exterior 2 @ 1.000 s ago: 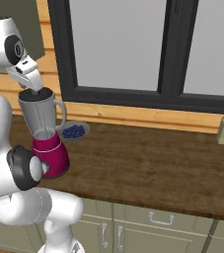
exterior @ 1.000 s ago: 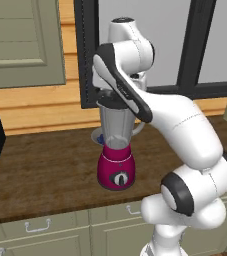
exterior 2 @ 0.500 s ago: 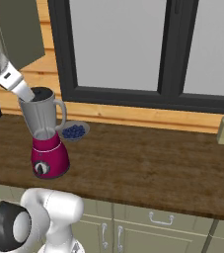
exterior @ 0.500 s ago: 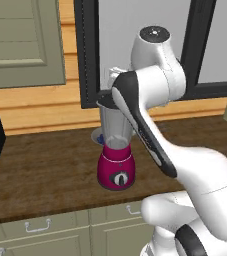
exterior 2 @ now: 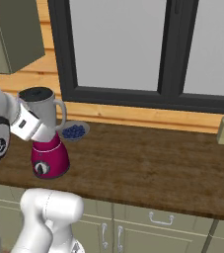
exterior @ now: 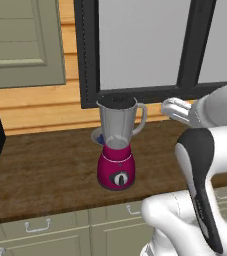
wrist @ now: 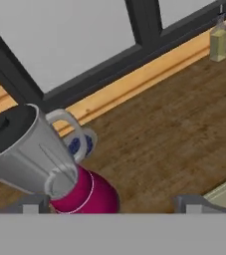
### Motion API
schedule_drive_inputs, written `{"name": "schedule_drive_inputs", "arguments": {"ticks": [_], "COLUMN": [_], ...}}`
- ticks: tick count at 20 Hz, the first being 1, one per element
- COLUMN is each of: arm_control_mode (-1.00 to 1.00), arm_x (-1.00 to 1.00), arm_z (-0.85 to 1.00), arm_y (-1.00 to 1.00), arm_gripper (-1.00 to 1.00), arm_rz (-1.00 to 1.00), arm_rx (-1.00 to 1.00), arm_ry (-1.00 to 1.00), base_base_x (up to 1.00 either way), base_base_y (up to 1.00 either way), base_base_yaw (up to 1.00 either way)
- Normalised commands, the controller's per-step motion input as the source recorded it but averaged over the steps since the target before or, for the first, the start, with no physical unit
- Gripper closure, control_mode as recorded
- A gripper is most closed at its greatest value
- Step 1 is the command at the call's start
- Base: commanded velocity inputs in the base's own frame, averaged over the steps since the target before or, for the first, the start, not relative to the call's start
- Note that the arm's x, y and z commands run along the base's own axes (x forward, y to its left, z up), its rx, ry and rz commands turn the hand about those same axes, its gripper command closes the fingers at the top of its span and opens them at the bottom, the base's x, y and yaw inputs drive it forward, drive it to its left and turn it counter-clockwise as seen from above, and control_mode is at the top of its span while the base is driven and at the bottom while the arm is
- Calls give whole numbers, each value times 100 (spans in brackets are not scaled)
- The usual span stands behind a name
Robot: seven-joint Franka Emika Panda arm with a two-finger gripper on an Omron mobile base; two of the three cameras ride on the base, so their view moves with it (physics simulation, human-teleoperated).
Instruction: Close the lid blender by securely placing the lid on top.
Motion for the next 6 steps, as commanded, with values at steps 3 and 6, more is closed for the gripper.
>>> {"name": "schedule_drive_inputs", "arguments": {"ticks": [3,6], "arm_control_mode": [-100,-100], "arm_x": [-100,-100], "arm_z": [0,28], "arm_y": [-92,-81], "arm_gripper": [-100,-100], "arm_rz": [0,-3], "arm_rx": [1,11], "arm_ry": [-10,-18], "base_base_x": [0,0], "base_base_y": [0,0], "base_base_yaw": [0,0]}}
